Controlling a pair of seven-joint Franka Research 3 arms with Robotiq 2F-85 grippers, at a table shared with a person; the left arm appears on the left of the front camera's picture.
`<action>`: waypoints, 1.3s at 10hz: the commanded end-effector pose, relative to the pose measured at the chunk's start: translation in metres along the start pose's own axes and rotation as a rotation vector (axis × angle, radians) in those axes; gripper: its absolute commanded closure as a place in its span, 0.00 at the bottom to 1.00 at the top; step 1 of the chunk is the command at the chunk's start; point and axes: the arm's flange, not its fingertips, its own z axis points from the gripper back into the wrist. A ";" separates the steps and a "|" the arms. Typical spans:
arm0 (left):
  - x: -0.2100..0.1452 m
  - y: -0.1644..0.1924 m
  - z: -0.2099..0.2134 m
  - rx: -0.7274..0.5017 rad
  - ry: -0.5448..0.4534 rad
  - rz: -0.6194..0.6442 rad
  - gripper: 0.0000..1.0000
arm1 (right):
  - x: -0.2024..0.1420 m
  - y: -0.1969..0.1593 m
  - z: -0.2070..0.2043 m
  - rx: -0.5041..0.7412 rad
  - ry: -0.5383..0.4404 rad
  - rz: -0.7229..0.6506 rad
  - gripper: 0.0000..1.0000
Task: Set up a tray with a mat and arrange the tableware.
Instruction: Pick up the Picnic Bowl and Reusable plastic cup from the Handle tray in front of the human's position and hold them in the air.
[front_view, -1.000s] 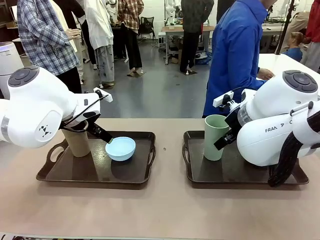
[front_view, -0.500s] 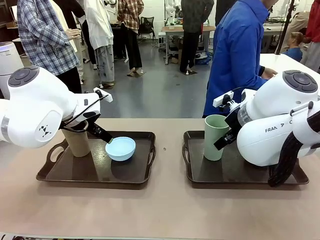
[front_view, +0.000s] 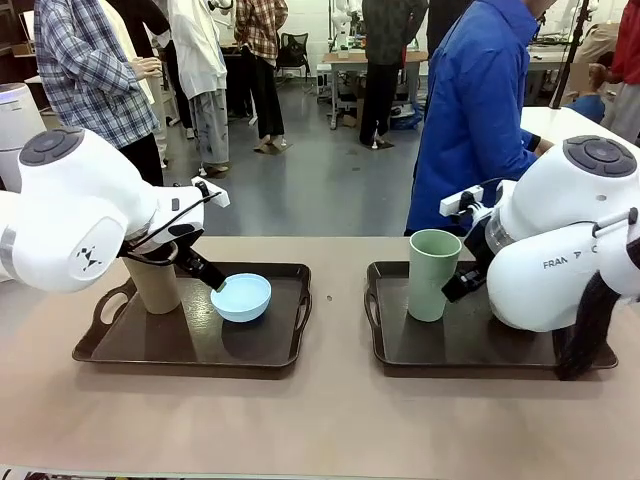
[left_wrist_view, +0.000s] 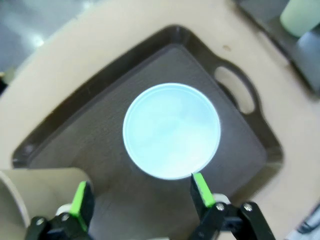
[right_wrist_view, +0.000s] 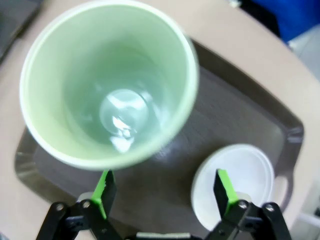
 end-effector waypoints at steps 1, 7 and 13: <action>-0.017 -0.020 0.072 0.009 0.059 0.040 0.00 | -0.029 0.035 0.061 -0.040 0.090 -0.076 0.00; -0.036 0.044 0.121 -0.437 0.083 0.244 0.00 | -0.099 -0.027 0.140 0.411 0.043 -0.294 0.00; -0.137 0.150 0.137 -0.788 -0.192 0.625 0.00 | -0.173 -0.136 0.118 0.873 -0.136 -0.573 0.00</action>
